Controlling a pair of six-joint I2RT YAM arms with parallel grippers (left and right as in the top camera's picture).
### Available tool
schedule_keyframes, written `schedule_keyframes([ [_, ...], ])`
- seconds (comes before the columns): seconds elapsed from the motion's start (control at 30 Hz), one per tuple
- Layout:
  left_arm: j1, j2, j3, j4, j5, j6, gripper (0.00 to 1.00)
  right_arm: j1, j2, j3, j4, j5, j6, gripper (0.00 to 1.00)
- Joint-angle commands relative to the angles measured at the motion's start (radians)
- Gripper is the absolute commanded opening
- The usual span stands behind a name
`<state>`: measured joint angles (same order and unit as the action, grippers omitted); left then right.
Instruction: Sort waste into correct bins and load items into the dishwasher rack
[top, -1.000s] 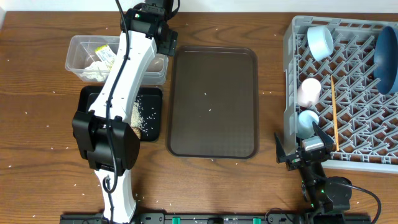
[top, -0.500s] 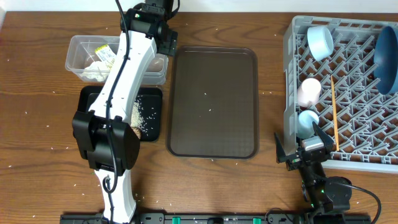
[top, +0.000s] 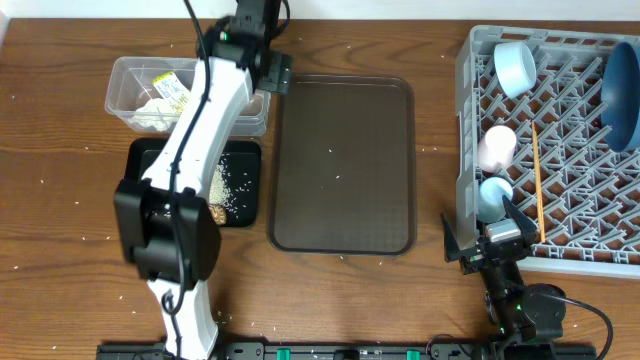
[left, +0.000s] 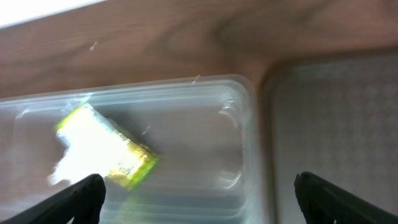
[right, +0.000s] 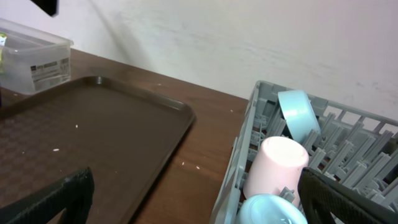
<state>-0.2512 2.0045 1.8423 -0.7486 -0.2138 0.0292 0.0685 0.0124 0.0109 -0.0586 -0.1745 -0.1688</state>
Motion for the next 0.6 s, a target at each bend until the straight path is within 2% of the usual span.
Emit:
schedule_keyframes([
  [0.0,0.016,-0.151,-0.216,0.143,0.095,-0.016,0.98,-0.009,-0.007,-0.005,0.002,0.01,0.004,0.99],
  [0.2,0.061,-0.473,-0.698,0.462,0.101,-0.021,0.98,-0.01,-0.007,-0.005,0.002,0.01,0.004,0.99],
  [0.47,0.212,-0.939,-1.193,0.714,0.107,-0.106,0.98,-0.009,-0.007,-0.005,0.002,0.01,0.004,0.99],
  [0.57,0.276,-1.102,-1.335,0.794,0.151,-0.106,0.98,-0.009,-0.007,-0.005,0.002,0.01,0.004,0.99],
])
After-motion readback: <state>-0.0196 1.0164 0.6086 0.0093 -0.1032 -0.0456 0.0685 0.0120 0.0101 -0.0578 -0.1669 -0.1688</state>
